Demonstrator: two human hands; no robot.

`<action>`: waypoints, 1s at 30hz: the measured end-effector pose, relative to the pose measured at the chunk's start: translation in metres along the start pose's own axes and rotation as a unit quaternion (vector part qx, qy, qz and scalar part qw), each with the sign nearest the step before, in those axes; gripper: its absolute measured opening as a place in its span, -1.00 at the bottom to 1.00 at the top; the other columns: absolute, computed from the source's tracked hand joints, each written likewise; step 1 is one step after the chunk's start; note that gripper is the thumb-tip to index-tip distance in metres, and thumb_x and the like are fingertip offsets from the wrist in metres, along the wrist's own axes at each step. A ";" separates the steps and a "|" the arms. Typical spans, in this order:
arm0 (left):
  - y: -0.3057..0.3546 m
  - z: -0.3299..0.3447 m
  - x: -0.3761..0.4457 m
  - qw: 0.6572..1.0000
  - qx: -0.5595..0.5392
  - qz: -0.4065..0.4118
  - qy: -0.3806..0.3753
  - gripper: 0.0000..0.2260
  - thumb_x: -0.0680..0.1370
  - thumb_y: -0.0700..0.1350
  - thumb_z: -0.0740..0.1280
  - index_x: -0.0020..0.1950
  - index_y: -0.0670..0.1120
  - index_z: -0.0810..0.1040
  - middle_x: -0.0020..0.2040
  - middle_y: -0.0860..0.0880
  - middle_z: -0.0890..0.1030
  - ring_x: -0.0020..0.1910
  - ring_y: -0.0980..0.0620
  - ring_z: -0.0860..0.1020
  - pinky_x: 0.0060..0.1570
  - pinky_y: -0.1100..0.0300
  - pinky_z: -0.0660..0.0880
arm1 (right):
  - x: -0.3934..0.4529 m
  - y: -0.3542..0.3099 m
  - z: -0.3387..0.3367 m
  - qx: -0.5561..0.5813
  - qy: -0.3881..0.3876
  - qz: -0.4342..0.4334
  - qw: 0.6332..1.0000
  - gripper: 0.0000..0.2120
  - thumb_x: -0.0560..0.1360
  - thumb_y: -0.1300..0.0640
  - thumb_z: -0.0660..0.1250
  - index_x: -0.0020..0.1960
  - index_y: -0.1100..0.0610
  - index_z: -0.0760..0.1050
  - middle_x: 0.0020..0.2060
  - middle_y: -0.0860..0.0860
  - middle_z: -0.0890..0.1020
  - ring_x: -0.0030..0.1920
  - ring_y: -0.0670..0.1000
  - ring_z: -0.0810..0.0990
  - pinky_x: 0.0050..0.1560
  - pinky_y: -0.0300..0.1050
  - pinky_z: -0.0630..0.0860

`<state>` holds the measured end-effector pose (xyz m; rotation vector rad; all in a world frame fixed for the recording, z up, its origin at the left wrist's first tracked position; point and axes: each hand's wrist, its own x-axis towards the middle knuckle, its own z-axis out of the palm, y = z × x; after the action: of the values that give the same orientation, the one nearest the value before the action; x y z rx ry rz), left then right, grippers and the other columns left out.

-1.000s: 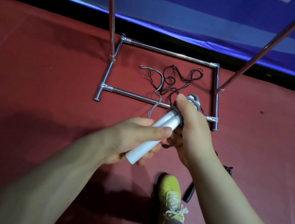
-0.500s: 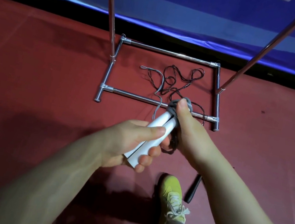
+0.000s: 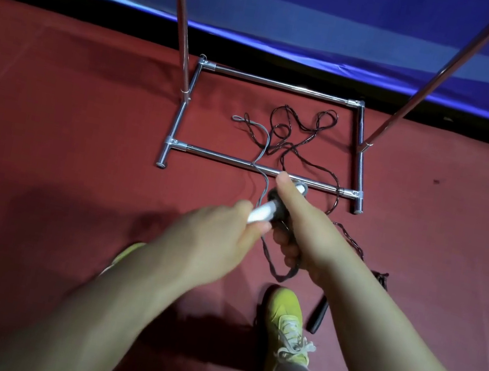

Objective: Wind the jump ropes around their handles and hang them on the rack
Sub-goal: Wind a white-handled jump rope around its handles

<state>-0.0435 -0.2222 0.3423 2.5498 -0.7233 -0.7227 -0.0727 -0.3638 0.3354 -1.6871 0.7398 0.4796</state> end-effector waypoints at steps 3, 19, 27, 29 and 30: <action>0.007 0.006 -0.004 0.998 0.050 0.042 -0.009 -0.76 0.62 0.12 0.09 0.15 -0.01 0.26 0.06 -0.10 0.52 0.06 -0.19 0.49 -0.22 0.09 0.19 | 0.000 0.001 0.000 0.020 0.048 -0.008 0.999 -0.49 0.45 -0.31 0.21 -0.46 0.03 0.23 -0.61 -0.09 0.26 -0.60 -0.06 0.17 -0.44 -0.15 0.14; -0.021 -0.020 -0.001 0.635 -0.690 -0.046 -0.344 -0.60 0.41 0.17 0.29 -0.05 -0.14 0.62 -0.38 0.00 0.45 -0.55 0.10 0.38 -0.56 0.35 0.32 | -0.001 -0.017 0.003 0.267 -0.103 -0.170 0.943 -0.62 0.37 -0.16 0.07 -0.35 0.17 0.29 -0.60 0.04 0.29 -0.57 0.00 0.22 -0.50 -0.21 0.14; -0.022 -0.015 0.000 0.857 -0.482 -0.122 -0.135 -0.67 0.57 0.12 0.14 -0.10 -0.10 0.53 -0.41 0.03 0.48 -0.58 0.10 0.37 -0.59 0.36 0.17 | 0.005 -0.004 -0.008 0.018 -0.097 -0.052 0.994 -0.41 0.57 -0.29 -0.02 -0.12 0.21 0.48 -0.49 0.05 0.43 -0.56 -0.01 0.32 -0.51 -0.19 0.27; -0.020 -0.012 0.001 0.892 -0.423 -0.121 -0.107 -0.69 0.61 0.10 0.12 -0.09 -0.09 0.51 -0.38 0.03 0.49 -0.56 0.09 0.37 -0.58 0.35 0.18 | 0.001 -0.005 -0.006 -0.041 -0.046 -0.048 0.997 -0.37 0.62 -0.20 -0.04 -0.17 0.28 0.52 -0.54 0.02 0.44 -0.61 -0.03 0.32 -0.57 -0.27 0.25; -0.020 -0.012 0.001 0.901 -0.404 -0.122 -0.100 -0.70 0.61 0.09 0.12 -0.07 -0.09 0.50 -0.37 0.03 0.49 -0.55 0.08 0.38 -0.59 0.35 0.20 | -0.001 -0.006 -0.005 -0.067 -0.018 -0.059 0.996 -0.36 0.63 -0.18 -0.04 -0.20 0.31 0.53 -0.56 0.03 0.44 -0.63 -0.04 0.32 -0.60 -0.30 0.23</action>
<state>-0.0283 -0.2042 0.3414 1.8164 -0.0903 -1.0990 -0.0695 -0.3675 0.3413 -1.8301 0.5887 0.4848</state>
